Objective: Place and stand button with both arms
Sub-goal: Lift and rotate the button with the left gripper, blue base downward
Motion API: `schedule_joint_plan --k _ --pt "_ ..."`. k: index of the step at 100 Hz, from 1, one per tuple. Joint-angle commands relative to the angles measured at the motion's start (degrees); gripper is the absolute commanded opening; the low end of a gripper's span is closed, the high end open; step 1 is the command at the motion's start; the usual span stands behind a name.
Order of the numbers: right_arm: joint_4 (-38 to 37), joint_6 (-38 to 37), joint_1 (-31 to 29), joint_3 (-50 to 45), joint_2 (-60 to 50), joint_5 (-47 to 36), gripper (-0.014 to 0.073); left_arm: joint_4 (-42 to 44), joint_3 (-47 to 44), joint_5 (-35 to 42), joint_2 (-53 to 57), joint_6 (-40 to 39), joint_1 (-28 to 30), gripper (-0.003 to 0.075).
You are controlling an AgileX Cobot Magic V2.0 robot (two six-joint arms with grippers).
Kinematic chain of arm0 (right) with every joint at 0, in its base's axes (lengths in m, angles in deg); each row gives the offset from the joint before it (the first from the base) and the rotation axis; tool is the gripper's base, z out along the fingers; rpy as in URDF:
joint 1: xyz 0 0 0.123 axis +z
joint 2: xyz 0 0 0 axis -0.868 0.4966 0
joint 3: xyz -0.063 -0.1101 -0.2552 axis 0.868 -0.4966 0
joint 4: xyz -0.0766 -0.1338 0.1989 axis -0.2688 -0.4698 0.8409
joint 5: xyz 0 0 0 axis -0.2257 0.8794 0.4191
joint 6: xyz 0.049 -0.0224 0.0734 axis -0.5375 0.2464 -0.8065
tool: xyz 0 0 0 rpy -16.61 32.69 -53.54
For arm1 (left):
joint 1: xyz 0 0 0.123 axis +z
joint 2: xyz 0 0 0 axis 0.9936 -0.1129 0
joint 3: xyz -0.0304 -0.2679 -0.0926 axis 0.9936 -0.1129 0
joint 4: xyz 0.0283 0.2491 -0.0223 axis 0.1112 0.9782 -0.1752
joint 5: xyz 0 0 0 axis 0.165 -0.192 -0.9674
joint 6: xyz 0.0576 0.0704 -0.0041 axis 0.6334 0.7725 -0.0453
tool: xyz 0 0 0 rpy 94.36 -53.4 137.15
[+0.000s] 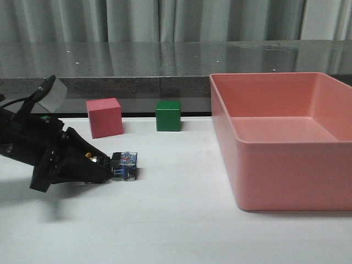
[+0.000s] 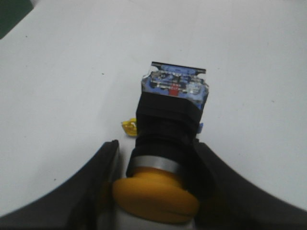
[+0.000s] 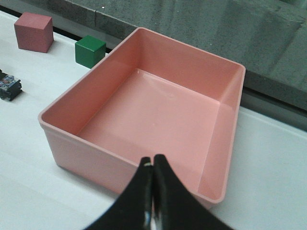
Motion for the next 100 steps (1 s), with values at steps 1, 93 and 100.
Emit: schedule_joint_plan --k 1,93,100 --pt "-0.1 0.1 -0.5 1.4 0.4 -4.7 -0.0062 -2.0 1.1 -2.8 2.4 0.2 -0.1 -0.0019" --pt "-0.1 0.1 -0.5 1.4 0.4 -4.6 -0.0062 91.8 24.3 1.3 27.0 -73.4 -22.0 -0.0019" --pt "-0.1 0.1 -0.5 1.4 0.4 -4.6 -0.0062 99.2 24.3 1.5 25.8 -77.0 -25.1 -0.0019"
